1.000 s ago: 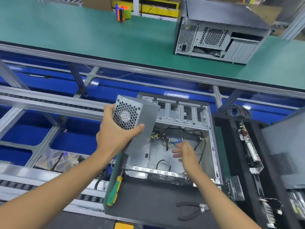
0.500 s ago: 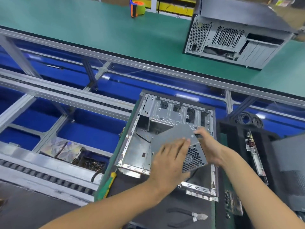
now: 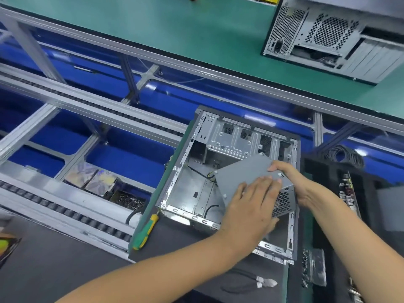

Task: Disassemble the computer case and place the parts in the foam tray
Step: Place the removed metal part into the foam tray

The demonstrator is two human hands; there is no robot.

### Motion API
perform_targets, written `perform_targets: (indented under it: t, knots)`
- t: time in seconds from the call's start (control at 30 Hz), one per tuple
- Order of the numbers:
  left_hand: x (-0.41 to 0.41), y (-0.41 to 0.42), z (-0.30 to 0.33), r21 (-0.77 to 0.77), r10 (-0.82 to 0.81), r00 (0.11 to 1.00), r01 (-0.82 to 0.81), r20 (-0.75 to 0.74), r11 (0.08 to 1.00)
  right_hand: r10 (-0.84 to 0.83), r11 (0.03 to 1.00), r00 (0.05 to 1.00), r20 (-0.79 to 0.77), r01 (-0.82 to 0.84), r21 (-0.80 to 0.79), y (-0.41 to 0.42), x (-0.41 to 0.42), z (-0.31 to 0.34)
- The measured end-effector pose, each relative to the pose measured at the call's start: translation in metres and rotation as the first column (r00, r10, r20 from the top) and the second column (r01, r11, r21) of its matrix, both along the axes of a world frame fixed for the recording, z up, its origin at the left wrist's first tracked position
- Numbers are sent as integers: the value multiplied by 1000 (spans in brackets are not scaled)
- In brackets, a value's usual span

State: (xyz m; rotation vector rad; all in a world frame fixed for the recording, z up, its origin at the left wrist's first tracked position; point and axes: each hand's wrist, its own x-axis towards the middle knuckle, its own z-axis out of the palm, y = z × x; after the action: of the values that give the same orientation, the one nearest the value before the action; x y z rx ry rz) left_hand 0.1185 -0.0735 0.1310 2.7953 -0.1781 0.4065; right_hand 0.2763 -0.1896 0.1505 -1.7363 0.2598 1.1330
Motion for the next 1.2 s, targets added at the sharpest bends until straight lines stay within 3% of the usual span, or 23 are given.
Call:
perform_targets:
  t: [0.37,0.5,0.67,0.83,0.97,1.03,1.13,1.2]
  knots:
    - [-5,-2,5,-54,-180,977,175,-115,983,-113,993,991,74,111,39,-26,2,-12]
    - [-8,-11,1,40,-145,982,151,-123,988,-117,993,988,98,114,36,-28,2,-9]
    - [-6,-8,-7,31,-86,996,87,-10,996,-105,994,992,75,105,-3,-16,-9,-3]
    - [-2,31,-1,46,-44,991,39,128,998,-55,991,998,39,49,122,21,-31,10]
    - [5,82,11,-88,-29,968,53,250,995,-10,982,1000,26,4,190,59,-38,24]
    - [11,107,17,-318,92,962,-6,256,948,-16,978,999,32,9,208,64,-36,33]
    - [29,141,22,-671,329,941,-190,84,717,-104,981,991,81,89,170,51,-30,35]
    - [45,160,25,-761,377,926,-264,-29,592,-66,996,984,166,54,76,38,-29,28]
